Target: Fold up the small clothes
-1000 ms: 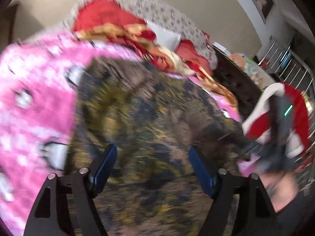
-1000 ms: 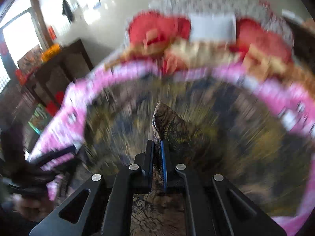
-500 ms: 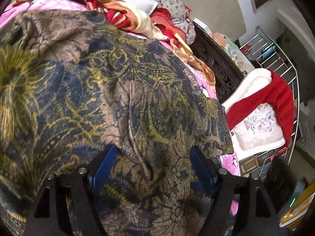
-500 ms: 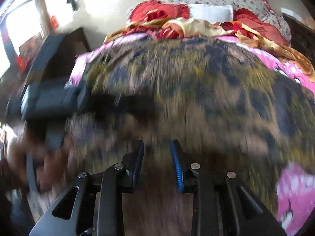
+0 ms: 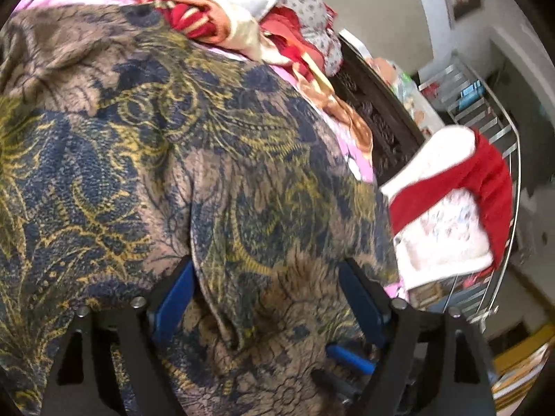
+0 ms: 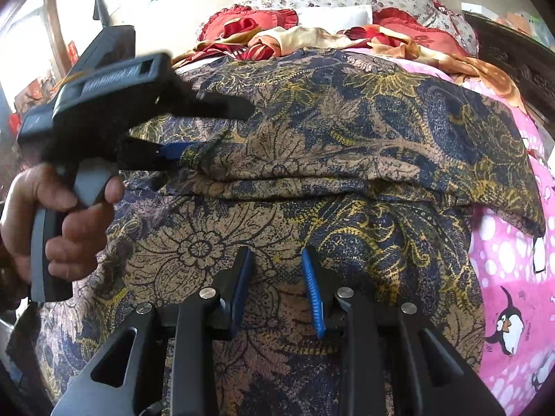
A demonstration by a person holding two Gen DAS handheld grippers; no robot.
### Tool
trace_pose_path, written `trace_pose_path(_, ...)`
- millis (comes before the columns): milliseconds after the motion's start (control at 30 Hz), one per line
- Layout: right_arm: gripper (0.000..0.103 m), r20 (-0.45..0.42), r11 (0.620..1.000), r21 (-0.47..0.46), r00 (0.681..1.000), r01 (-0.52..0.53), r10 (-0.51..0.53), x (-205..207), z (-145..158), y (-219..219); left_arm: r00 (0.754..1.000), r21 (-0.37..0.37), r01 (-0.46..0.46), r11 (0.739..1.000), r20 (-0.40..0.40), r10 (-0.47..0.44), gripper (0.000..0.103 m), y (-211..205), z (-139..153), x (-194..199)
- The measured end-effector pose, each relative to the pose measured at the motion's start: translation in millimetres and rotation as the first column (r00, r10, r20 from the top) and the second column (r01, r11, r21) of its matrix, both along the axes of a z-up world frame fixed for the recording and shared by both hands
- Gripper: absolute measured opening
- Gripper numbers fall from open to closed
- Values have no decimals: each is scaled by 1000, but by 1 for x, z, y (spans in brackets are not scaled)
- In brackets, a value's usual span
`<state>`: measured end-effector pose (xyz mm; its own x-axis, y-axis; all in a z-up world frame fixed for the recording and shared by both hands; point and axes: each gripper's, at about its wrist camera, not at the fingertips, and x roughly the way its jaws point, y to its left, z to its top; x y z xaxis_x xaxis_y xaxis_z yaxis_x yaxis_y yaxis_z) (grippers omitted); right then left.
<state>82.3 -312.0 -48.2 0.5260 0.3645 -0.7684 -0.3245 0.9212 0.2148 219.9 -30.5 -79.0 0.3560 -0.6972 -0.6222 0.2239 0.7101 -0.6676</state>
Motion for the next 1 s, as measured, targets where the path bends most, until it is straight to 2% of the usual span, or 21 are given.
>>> trace_pose_path(67,34,1,1000,4,1000,0,0,-1,0,-1,1000,10,-15,1000,0,15,53,4,0,-4)
trace_pose_path(100,34,0,1000,4,1000,0,0,-1,0,-1,1000,10,-17,1000,-5,17,30,6,-2,-5)
trace_pose_path(133,34,-1,1000,5,1000,0,0,-2,0,-1,1000,11,-19,1000,-23,19,13,8,-5,-5)
trace_pose_path(167,34,-2,1000,7,1000,0,0,-2,0,-2,999,32,-30,999,-31,31,10,9,-8,-5)
trace_pose_path(300,34,-4,1000,11,1000,0,0,0,-1,0,998,93,-65,994,-5,65,5,7,-4,-10)
trace_pose_path(367,34,-4,1000,11,1000,0,0,0,-1,-1,997,161,-63,985,64,53,4,-1,15,-22)
trace_pose_path(400,34,-3,1000,10,1000,0,0,0,-1,-1,993,167,-51,985,112,33,4,-5,30,-31)
trace_pose_path(467,34,-1,1000,7,1000,0,0,0,-1,0,984,152,-19,988,179,-8,4,-8,57,-46)
trace_pose_path(600,34,3,1000,-12,1000,0,0,0,-1,2,945,55,56,997,318,-71,4,-9,132,-74)
trace_pose_path(667,34,7,1000,-25,1000,-1,1,0,-1,3,918,8,72,997,391,-70,4,-2,173,-85)
trace_pose_path(800,34,17,999,-54,1000,-1,2,-1,-1,7,874,-23,51,998,485,-33,4,27,227,-97)
trace_pose_path(867,34,18,998,-57,1000,0,1,-2,-1,9,862,6,5,1000,507,-8,4,43,236,-97)
trace_pose_path(967,34,17,999,-52,1000,-1,2,-1,-1,9,871,43,-80,996,489,49,4,78,226,-91)
trace_pose_path(1000,34,16,999,-51,1000,-1,2,-1,-2,9,882,60,-121,991,465,80,4,96,213,-86)
